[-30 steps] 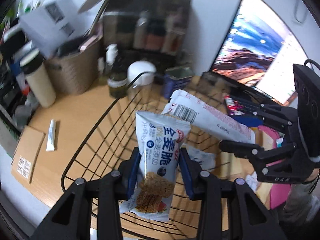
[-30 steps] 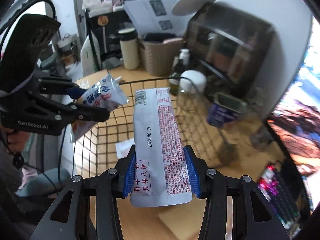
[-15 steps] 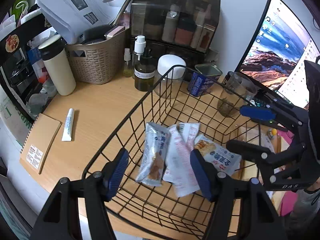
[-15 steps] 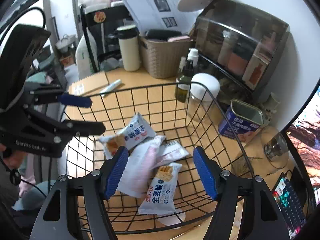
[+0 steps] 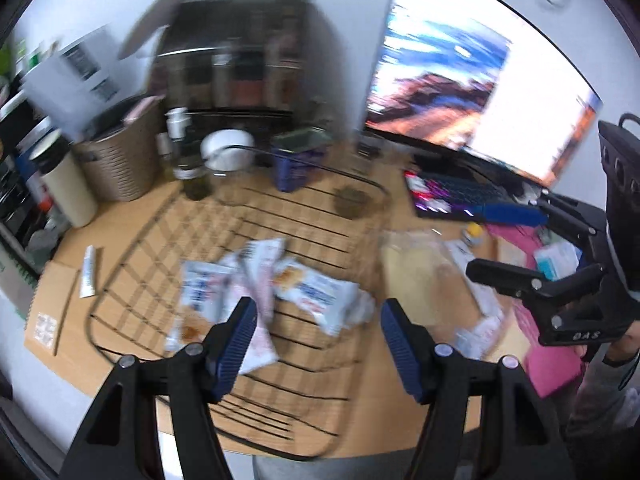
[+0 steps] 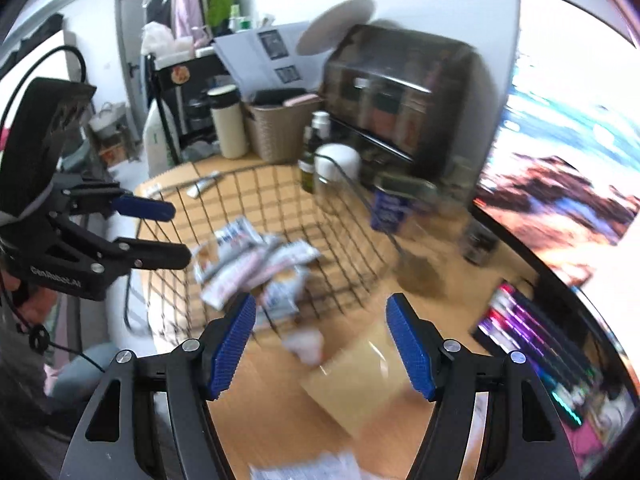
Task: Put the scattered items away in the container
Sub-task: 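Grasp the white-blue printed packet with the left gripper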
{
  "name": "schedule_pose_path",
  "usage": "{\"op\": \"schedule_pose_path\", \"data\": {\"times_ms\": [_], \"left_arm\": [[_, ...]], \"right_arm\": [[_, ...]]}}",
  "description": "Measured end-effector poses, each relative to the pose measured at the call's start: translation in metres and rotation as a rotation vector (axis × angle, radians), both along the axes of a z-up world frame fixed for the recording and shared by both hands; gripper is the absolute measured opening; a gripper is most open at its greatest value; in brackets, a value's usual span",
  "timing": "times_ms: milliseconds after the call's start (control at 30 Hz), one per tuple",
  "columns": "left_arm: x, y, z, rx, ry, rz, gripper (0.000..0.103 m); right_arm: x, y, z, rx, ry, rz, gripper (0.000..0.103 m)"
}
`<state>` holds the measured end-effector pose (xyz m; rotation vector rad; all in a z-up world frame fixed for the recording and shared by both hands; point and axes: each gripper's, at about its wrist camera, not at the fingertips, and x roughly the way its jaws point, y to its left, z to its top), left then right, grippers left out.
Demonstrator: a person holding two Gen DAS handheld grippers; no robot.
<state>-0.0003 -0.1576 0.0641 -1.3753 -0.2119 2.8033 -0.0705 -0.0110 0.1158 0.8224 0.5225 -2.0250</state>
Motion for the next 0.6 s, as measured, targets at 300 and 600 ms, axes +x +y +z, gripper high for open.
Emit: {"op": "schedule_pose_path", "data": {"times_ms": [300,600], "left_arm": [[-0.011,0.096,-0.052,-0.006,-0.129,-0.229,0.071],[-0.014,0.171,-0.111,0.036,-0.295,-0.385,0.071]], "right_arm": [[0.006,0.125,-0.031,0.014,-0.083,-0.211,0.071],[0.025,0.208,-0.070,-0.001,-0.154,-0.367,0.071]]}}
